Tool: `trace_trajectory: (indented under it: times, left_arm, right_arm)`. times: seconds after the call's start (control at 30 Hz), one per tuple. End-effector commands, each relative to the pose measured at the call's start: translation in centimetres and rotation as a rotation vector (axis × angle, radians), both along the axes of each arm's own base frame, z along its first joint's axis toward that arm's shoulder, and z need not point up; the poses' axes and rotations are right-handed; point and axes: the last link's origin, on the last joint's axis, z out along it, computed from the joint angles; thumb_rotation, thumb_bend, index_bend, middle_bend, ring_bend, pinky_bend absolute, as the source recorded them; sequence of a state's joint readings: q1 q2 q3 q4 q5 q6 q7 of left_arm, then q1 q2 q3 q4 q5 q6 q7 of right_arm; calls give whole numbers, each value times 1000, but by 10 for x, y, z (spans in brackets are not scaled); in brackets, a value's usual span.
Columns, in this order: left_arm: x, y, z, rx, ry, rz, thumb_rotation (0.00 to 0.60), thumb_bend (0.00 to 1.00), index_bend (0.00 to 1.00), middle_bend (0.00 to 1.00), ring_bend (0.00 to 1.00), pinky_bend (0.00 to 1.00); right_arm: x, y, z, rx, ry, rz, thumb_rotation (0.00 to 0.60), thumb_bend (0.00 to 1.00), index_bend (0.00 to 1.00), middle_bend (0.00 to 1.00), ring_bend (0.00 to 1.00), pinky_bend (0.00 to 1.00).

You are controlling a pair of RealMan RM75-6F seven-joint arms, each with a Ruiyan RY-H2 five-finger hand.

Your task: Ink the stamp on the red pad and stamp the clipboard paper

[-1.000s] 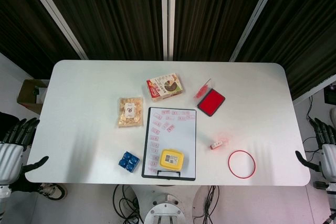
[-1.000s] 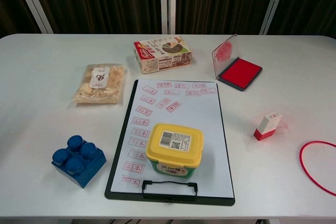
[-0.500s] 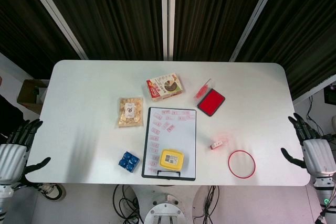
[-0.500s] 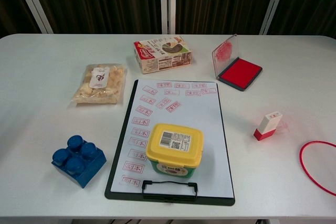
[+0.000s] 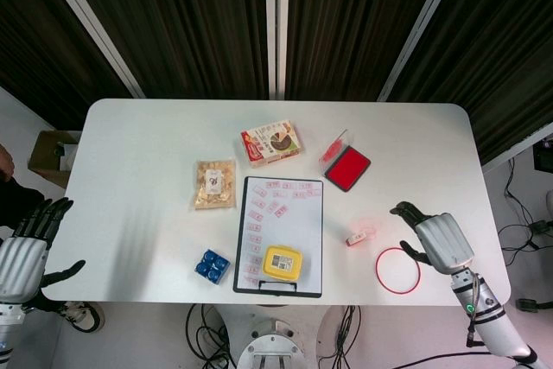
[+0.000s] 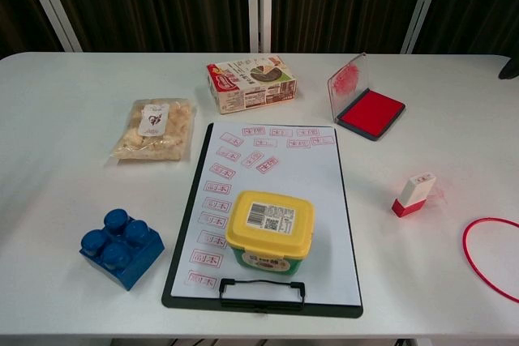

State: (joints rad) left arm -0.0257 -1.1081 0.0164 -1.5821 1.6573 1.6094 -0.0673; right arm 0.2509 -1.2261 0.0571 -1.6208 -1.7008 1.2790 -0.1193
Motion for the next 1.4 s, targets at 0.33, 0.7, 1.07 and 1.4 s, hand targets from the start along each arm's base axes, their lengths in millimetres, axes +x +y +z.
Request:
trace_trajectory:
  times: [0.33, 0.7, 1.07, 1.4]
  left_arm:
    - [-8, -1, -1, -2, -8, 18, 600, 0, 74, 90, 68, 159]
    - [-7, -1, 1, -3, -8, 8, 600, 0, 74, 90, 68, 159]
    - [-7, 0, 2, -4, -8, 7, 600, 0, 74, 91, 68, 159]
    - [-10, -1, -4, -24, -9, 15, 600, 0, 74, 90, 68, 159]
  right_arm:
    - [18, -21, -66, 120, 49, -4, 600, 176, 316, 292, 733, 958]
    - [16, -21, -95, 146, 72, -7, 600, 181, 343, 314, 733, 958]
    - [14, -22, -111, 144, 66, -15, 600, 199, 390, 375, 743, 958]
    - [13, -22, -115, 127, 80, -18, 600, 213, 427, 403, 748, 959]
